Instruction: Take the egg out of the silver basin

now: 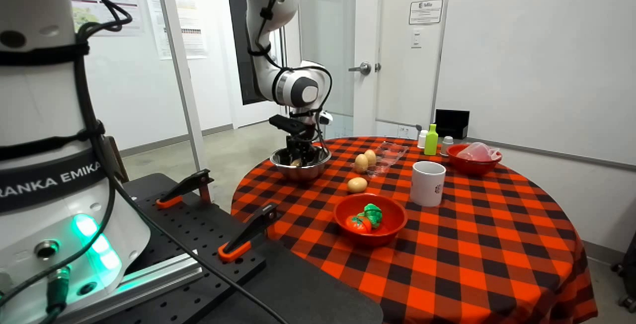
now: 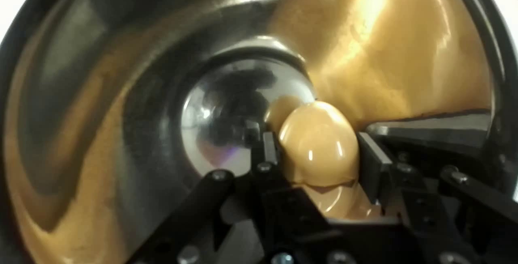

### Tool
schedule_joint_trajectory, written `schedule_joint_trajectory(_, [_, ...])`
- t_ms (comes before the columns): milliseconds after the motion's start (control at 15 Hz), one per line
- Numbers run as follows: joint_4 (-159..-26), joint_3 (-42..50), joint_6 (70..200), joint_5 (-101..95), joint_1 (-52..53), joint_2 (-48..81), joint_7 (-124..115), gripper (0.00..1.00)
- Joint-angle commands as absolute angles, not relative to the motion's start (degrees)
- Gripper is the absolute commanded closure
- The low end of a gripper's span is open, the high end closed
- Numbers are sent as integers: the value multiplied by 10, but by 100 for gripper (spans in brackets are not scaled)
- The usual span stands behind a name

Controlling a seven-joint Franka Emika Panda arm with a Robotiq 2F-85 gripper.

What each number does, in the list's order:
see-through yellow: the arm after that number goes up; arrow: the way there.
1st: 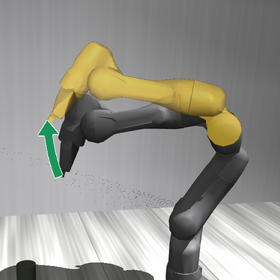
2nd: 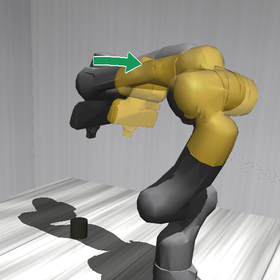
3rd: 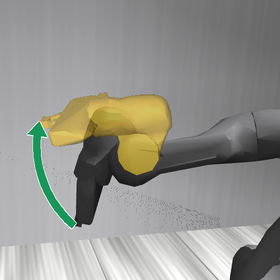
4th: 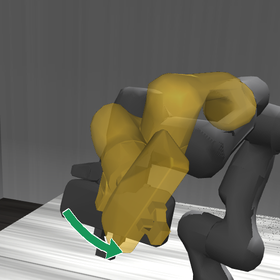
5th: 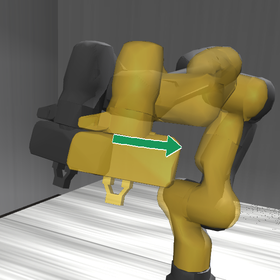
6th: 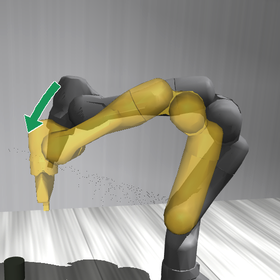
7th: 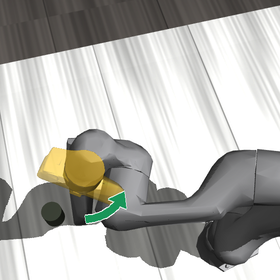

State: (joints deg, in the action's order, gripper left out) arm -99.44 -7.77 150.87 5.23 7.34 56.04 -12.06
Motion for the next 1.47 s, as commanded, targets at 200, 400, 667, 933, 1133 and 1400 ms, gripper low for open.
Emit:
schedule_joint_trajectory(200, [-1025, -57, 1511, 52, 100, 518, -126, 77])
schedule_joint_trajectory(400, [-1072, -27, 1516, 38, 130, 459, -150, 77])
schedule_joint_trajectory(667, [-1137, 20, 1509, 9, 175, 368, -194, 77])
schedule_joint_trajectory(933, [-1183, 61, 1477, -37, 206, 299, -257, 77])
schedule_joint_trajectory(1133, [-1206, 68, 1444, -57, 197, 272, -289, 77])
schedule_joint_trajectory(1400, [-1243, 71, 1443, -59, 178, 259, -313, 77])
